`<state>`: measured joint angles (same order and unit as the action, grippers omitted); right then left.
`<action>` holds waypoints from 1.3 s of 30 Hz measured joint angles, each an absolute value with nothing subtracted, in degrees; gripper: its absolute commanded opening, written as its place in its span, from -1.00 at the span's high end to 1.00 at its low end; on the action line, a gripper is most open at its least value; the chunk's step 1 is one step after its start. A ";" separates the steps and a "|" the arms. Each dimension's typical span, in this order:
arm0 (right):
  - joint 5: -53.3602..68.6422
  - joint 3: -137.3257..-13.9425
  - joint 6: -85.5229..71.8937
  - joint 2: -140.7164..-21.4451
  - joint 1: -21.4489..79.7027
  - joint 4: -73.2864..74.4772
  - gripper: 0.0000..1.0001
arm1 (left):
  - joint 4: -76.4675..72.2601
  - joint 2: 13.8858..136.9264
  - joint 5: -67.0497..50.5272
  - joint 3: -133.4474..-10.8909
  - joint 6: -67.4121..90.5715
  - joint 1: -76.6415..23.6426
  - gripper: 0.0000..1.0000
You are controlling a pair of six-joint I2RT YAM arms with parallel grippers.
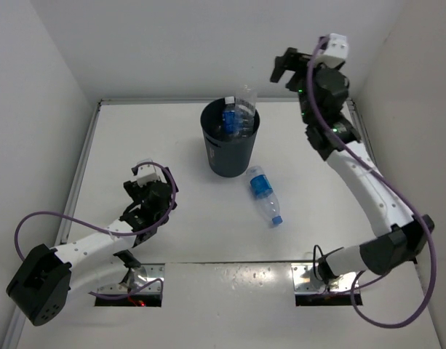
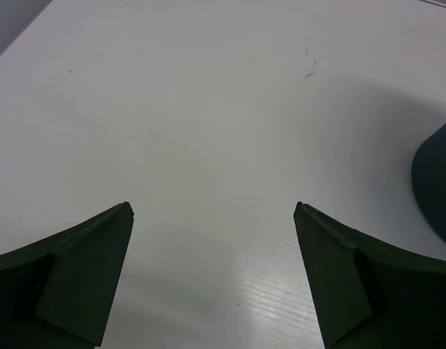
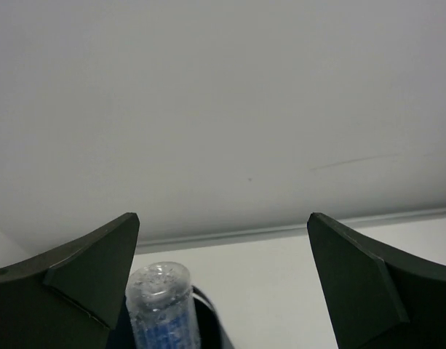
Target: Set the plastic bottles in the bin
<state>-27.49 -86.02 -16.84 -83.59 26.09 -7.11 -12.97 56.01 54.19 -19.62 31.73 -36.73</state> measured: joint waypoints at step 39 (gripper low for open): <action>9.85 -48.45 -31.75 -97.67 18.06 0.89 -0.39 | -13.41 59.27 53.93 -19.77 28.91 -38.65 -0.98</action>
